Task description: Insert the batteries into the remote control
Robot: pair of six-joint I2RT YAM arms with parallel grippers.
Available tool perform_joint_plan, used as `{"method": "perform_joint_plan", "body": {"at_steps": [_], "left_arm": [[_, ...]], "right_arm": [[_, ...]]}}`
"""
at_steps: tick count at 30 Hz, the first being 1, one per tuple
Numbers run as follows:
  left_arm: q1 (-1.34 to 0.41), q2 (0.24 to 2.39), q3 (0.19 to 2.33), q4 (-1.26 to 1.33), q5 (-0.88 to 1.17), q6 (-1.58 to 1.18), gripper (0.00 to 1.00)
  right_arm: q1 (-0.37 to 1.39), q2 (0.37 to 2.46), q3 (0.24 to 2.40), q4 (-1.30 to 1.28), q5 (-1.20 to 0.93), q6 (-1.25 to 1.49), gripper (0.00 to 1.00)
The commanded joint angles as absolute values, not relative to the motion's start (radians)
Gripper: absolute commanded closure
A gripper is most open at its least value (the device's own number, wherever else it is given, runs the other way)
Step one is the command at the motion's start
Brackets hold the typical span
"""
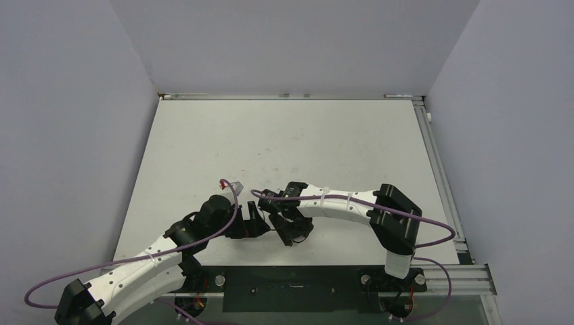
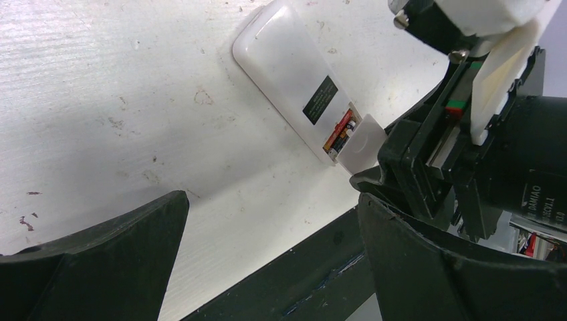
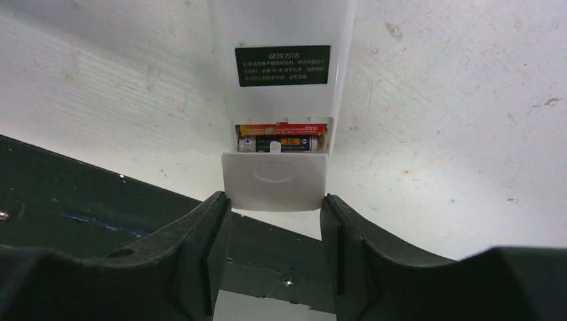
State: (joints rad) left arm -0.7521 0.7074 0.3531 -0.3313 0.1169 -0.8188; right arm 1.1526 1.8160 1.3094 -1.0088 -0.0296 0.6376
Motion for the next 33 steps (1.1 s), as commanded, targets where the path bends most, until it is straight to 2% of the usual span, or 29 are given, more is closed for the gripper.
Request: {"method": "perform_joint_plan", "body": {"at_steps": [1,33], "left_arm": [[-0.756,0.703,0.364,-0.284,0.124,-0.816,0.04],[-0.756,0.702,0.364,-0.287,0.120,-0.818,0.04]], "right_arm": [[1.150,1.835,1.345,-1.048,-0.054,0.587,0.85],[1.111,1.883,1.365,-1.023,-0.064,0.552,0.85]]}}
